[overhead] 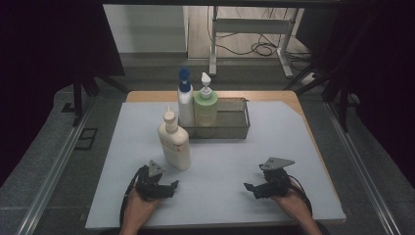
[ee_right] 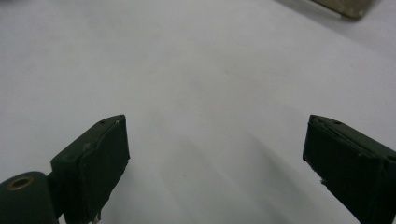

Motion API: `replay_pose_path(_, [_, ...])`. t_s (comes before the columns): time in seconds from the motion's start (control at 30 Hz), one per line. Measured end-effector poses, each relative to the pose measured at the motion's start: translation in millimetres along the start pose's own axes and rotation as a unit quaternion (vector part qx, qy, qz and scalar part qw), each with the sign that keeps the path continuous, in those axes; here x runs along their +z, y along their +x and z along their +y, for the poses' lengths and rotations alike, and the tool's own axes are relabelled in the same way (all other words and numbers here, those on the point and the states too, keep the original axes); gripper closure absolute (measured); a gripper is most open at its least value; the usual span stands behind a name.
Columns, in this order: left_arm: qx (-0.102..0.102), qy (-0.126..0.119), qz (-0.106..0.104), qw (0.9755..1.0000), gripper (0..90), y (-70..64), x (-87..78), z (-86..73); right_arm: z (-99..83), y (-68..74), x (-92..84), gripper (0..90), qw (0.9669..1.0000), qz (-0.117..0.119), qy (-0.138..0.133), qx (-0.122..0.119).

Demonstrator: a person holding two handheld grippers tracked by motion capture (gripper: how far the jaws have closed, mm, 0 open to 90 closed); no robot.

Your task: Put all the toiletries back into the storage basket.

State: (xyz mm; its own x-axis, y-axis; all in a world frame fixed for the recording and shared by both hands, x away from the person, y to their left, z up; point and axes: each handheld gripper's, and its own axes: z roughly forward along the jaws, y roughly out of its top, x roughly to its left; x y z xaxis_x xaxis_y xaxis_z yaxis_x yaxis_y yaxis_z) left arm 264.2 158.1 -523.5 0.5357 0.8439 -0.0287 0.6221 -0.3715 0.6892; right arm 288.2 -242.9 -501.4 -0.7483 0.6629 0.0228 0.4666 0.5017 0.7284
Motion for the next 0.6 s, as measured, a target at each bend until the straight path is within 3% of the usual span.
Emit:
replay_pose_path(0.3, [-0.002, 0.000, -0.001, 1.0000, 13.2, 0.5, 0.4, -0.2, 17.0, 8.8, 1.9, 6.1, 0.9996, 0.020, -0.007, -0.020])
replay_pose_path(0.6, [-0.002, 0.000, 0.000, 1.0000, 13.2, 0.4, 0.4, -0.4, 36.4, 17.5, 8.5, 6.4, 0.9980, 0.047, -0.033, -0.025])
